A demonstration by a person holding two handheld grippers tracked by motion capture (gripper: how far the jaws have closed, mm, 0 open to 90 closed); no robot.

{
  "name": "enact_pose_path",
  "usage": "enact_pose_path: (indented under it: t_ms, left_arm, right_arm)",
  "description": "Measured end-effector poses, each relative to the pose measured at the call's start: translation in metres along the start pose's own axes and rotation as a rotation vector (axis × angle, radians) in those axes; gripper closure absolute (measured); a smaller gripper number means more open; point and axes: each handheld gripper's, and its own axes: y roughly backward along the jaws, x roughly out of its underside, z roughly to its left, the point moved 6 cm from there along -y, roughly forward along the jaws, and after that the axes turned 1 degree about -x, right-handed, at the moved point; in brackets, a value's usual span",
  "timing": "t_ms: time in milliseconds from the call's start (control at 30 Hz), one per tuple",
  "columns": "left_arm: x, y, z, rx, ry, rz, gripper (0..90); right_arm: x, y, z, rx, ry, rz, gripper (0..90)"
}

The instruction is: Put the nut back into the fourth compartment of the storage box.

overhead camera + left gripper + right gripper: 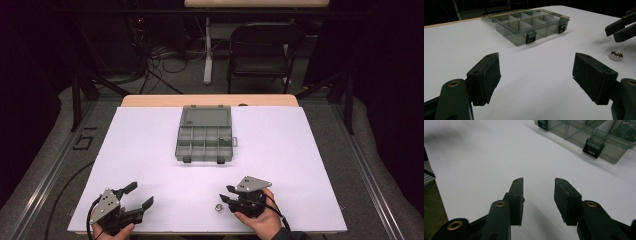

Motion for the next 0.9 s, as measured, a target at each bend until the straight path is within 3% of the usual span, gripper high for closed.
enact_pose_path:
  t_ms: [467,900]
  left_arm:
    - [0.001,0.0,-0.001,0.001,0.003,0.003,22.4]
    - [0.001,0.0,-0.001,0.002,0.004,0.004,22.4]
  right_arm:
    - [0.013,-0.008,0.017,-0.05,0.004,0.021,60.0]
    - [0.017,-0.016,0.024,-0.074,0.023,0.048,62.5]
